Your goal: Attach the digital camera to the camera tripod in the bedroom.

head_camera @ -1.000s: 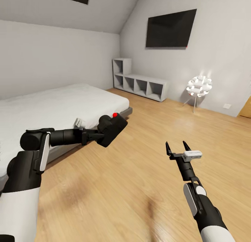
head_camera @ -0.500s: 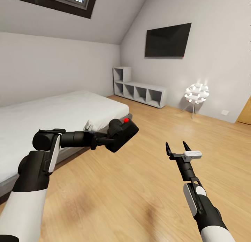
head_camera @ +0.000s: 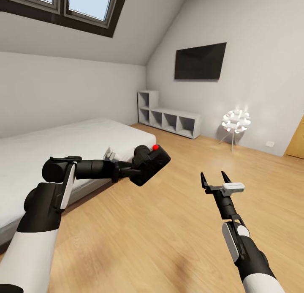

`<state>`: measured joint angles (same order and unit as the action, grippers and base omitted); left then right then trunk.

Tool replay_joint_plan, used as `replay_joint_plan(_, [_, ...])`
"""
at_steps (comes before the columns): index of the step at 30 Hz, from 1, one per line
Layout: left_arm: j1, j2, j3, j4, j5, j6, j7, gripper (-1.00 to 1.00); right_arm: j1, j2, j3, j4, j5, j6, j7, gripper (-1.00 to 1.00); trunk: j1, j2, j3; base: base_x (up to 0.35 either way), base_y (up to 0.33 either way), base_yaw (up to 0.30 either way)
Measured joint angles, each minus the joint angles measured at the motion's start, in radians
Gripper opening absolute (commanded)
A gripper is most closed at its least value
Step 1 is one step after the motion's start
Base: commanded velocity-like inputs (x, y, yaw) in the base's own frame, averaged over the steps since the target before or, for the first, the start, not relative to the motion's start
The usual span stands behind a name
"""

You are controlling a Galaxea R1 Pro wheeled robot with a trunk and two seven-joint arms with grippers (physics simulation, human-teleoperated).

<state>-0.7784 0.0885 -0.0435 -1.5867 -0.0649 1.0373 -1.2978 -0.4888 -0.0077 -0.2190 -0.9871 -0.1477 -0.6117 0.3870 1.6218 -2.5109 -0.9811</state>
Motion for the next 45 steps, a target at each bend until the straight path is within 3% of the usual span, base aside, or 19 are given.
replay_joint_plan(36, [0.000,0.005,-0.004,0.001,0.000,0.000,0.002,-1.00,0.000,0.000,0.000,0.005,0.000,-0.001,-0.001,1.00,-0.016,0.008,0.139,0.000,0.000,0.000])
replay_joint_plan(45, [0.000,0.005,-0.004,0.001,0.000,0.000,0.028,-1.00,0.000,0.000,0.000,0.005,0.000,-0.001,-0.001,1.00,-0.020,0.011,0.174,0.000,0.000,0.000])
